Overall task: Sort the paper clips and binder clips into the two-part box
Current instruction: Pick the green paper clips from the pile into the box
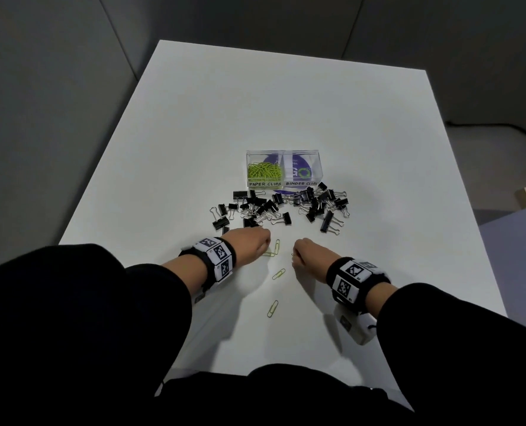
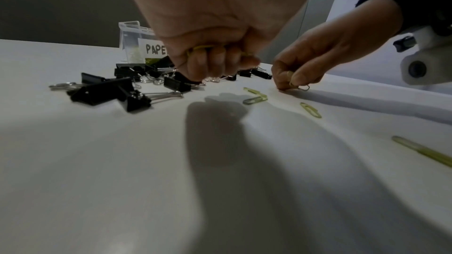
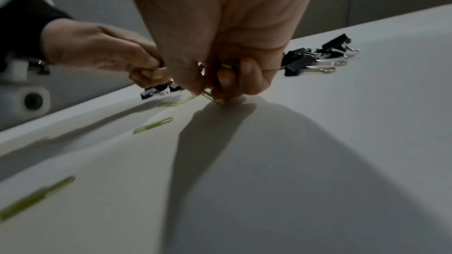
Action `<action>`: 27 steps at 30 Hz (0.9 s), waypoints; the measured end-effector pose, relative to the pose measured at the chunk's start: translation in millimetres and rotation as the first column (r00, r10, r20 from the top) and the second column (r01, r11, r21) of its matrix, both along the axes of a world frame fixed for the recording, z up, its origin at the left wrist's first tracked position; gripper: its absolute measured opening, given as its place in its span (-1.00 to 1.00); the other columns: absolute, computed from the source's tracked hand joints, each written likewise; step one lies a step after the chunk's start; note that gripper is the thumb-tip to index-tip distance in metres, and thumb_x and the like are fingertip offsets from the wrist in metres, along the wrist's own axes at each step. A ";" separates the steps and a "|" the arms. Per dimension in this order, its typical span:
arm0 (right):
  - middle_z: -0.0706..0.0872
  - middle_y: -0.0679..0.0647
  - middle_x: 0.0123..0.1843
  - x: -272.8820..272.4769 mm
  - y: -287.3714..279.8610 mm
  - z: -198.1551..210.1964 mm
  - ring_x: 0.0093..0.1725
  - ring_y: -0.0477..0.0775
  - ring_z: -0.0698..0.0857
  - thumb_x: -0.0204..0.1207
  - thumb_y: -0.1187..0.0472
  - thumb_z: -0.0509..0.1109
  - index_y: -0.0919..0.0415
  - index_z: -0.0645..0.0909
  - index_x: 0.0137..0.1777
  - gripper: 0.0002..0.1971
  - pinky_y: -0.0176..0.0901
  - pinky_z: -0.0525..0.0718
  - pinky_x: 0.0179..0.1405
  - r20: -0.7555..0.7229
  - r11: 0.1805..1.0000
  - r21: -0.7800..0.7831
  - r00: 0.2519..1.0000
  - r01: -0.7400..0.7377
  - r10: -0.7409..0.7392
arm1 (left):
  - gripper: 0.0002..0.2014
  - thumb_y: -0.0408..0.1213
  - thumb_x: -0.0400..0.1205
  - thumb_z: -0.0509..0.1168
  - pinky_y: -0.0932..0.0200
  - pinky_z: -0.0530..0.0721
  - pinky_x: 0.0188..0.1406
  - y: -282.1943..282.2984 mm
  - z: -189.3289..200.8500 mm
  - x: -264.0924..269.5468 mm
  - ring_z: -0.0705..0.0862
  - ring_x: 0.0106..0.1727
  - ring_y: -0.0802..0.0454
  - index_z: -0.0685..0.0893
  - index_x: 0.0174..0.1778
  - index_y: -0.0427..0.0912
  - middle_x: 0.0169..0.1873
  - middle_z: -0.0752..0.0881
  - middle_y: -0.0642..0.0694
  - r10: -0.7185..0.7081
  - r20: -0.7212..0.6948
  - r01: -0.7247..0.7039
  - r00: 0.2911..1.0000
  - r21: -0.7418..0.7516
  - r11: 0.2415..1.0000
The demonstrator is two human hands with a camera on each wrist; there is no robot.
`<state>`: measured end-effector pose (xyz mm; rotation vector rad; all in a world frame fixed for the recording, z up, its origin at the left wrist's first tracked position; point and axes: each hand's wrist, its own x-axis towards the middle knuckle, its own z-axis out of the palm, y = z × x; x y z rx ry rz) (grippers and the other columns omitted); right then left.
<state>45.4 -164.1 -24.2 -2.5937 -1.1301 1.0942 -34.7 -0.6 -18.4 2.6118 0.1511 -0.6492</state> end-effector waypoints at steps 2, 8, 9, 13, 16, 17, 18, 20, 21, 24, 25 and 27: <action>0.50 0.23 -0.08 4.3 -2.6 1.0 -0.12 0.13 0.49 0.66 0.23 0.11 0.21 0.30 -0.08 -0.90 -0.08 0.38 -0.15 -0.025 0.997 0.044 0.997 0.070 -0.069 | -0.75 -0.16 0.73 0.00 0.11 0.41 -0.18 -0.2 0.8 4.5 0.51 -0.15 -0.08 0.47 -0.04 -0.26 -0.11 0.60 -0.21 -0.023 0.002 0.022 1.000 0.013 1.000; 0.75 0.29 0.04 18.2 -10.1 1.4 -0.02 0.22 0.67 0.62 0.31 0.14 0.19 0.35 -0.08 -0.95 -0.21 0.42 -0.11 -0.110 0.965 0.133 0.971 0.226 -0.212 | -0.77 -0.23 0.74 0.00 0.15 0.45 -0.11 -3.7 1.4 21.5 0.61 -0.06 -0.10 0.54 0.16 -0.16 -0.03 0.66 -0.12 -0.084 -0.027 0.086 0.996 0.110 0.990; 0.74 0.25 0.03 19.6 -11.4 0.5 -0.03 0.19 0.65 0.61 0.32 0.16 0.20 0.39 -0.05 -0.97 -0.23 0.42 -0.10 -0.127 0.961 0.131 0.965 0.245 -0.229 | -0.75 -0.24 0.73 0.02 0.18 0.45 -0.11 -4.1 0.7 22.6 0.64 0.01 -0.08 0.52 0.25 -0.10 0.04 0.68 -0.10 -0.093 -0.009 0.094 0.996 0.111 0.989; 0.61 0.09 -0.10 26.3 -13.9 -3.5 -0.09 0.04 0.54 0.62 0.32 0.16 0.28 0.52 0.18 -0.80 -0.27 0.41 -0.09 -0.162 0.951 0.132 0.952 0.281 -0.259 | -0.65 -0.05 0.65 0.19 0.08 0.54 0.06 -2.8 -6.8 23.1 0.61 0.22 -0.08 0.45 0.34 -0.04 0.22 0.64 -0.08 -0.202 -0.029 0.204 0.979 0.108 0.973; 0.62 0.04 -0.11 30.9 -14.2 -4.2 -0.10 0.00 0.55 0.61 0.40 0.11 0.33 0.63 0.10 -0.74 -0.35 0.44 -0.21 -0.156 0.954 0.151 0.960 0.258 -0.234 | -0.65 -0.08 0.64 0.23 0.03 0.53 0.14 1.2 -11.3 22.3 0.55 0.28 -0.09 0.46 0.32 -0.08 0.27 0.59 -0.09 -0.238 -0.055 0.243 0.970 0.115 0.963; 0.62 0.02 -0.12 32.2 -14.3 -3.5 -0.14 -0.03 0.54 0.59 0.42 0.10 0.33 0.64 0.04 -0.74 -0.44 0.44 -0.28 -0.157 0.955 0.149 0.959 0.258 -0.235 | -0.68 -0.10 0.66 0.20 0.04 0.52 0.15 2.2 -12.0 22.6 0.53 0.29 -0.09 0.48 0.31 -0.10 0.27 0.58 -0.10 -0.230 -0.053 0.235 0.972 0.117 0.965; 0.63 0.01 -0.16 33.1 -14.0 -2.7 -0.20 -0.04 0.54 0.58 0.43 0.09 0.31 0.64 -0.03 -0.74 -0.48 0.44 -0.31 -0.166 0.951 0.148 0.955 0.272 -0.247 | -0.70 -0.12 0.68 0.17 0.04 0.51 0.16 3.2 -12.4 23.1 0.52 0.30 -0.08 0.49 0.30 -0.13 0.27 0.57 -0.11 -0.226 -0.054 0.231 0.973 0.121 0.965; 0.64 0.03 -0.24 33.5 -13.7 -1.4 -0.25 -0.02 0.53 0.55 0.42 0.10 0.26 0.55 -0.18 -0.79 -0.28 0.44 -0.28 -0.169 0.942 0.139 0.945 0.304 -0.280 | -0.71 -0.14 0.71 0.12 0.02 0.51 0.19 4.0 -12.9 23.1 0.50 0.31 -0.08 0.50 0.28 -0.18 0.26 0.55 -0.14 -0.226 -0.060 0.232 0.972 0.134 0.963; 0.64 0.08 -0.23 33.2 -13.8 -0.7 -0.20 0.04 0.52 0.56 0.40 0.10 0.26 0.51 -0.21 -0.80 -0.20 0.42 -0.24 -0.151 0.941 0.132 0.945 0.312 -0.292 | -0.71 -0.14 0.72 0.11 0.02 0.51 0.20 3.9 -13.1 22.6 0.49 0.31 -0.09 0.50 0.28 -0.20 0.26 0.54 -0.15 -0.232 -0.062 0.239 0.971 0.145 0.960; 0.64 0.29 -0.09 26.9 -14.9 1.6 -0.10 0.11 0.50 0.59 0.33 0.08 0.25 0.45 -0.21 -0.82 -0.16 0.37 -0.13 -0.071 0.953 0.126 0.961 0.274 -0.267 | -0.67 -0.14 0.75 0.03 -0.01 0.52 0.24 1.8 -16.2 18.8 0.48 0.31 -0.14 0.46 0.33 -0.24 0.30 0.51 -0.20 -0.284 -0.080 0.295 0.955 0.229 0.928; 0.66 0.31 -0.05 22.5 -14.5 3.8 -0.10 0.12 0.51 0.61 0.30 0.07 0.23 0.47 -0.18 -0.81 -0.14 0.38 -0.13 -0.043 0.968 0.111 0.974 0.226 -0.222 | -0.67 -0.16 0.76 -0.01 -0.02 0.53 0.24 0.7 -17.3 16.7 0.49 0.30 -0.16 0.44 0.34 -0.26 0.30 0.50 -0.21 -0.305 -0.081 0.316 0.949 0.268 0.910; 0.68 0.30 0.03 11.7 -13.0 8.1 -0.11 0.12 0.50 0.64 0.25 0.05 0.23 0.50 -0.08 -0.80 -0.13 0.36 -0.13 -0.010 0.991 0.070 0.994 0.113 -0.112 | -0.68 -0.22 0.77 -0.05 -0.04 0.55 0.20 -1.1 -18.8 12.0 0.51 0.26 -0.18 0.43 0.33 -0.30 0.28 0.50 -0.24 -0.325 -0.065 0.328 0.943 0.324 0.887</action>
